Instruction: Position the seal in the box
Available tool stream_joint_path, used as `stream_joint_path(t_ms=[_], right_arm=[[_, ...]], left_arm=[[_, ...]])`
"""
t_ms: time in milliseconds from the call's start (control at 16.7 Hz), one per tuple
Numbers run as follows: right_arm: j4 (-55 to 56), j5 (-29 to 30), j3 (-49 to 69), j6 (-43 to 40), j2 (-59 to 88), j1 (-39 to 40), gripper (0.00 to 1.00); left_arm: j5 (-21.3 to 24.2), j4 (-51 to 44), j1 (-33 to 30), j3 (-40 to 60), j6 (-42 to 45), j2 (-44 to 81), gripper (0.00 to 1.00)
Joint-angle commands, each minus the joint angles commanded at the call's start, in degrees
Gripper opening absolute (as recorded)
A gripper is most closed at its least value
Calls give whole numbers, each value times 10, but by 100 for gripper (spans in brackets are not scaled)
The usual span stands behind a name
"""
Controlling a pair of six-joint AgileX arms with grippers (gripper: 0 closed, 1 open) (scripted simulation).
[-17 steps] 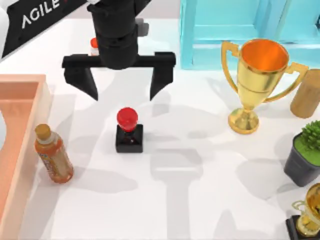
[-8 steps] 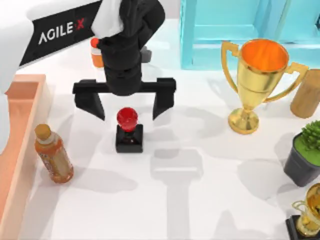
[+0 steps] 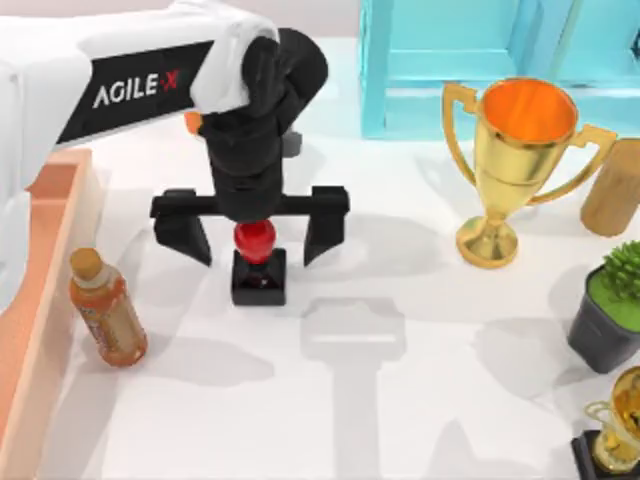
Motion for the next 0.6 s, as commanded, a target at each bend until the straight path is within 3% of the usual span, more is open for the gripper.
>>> stream_joint_path(t_ms=[600], right_arm=[[0,0,0,0,0,0,100]], left_arm=[[0,0,0,0,0,0,25]])
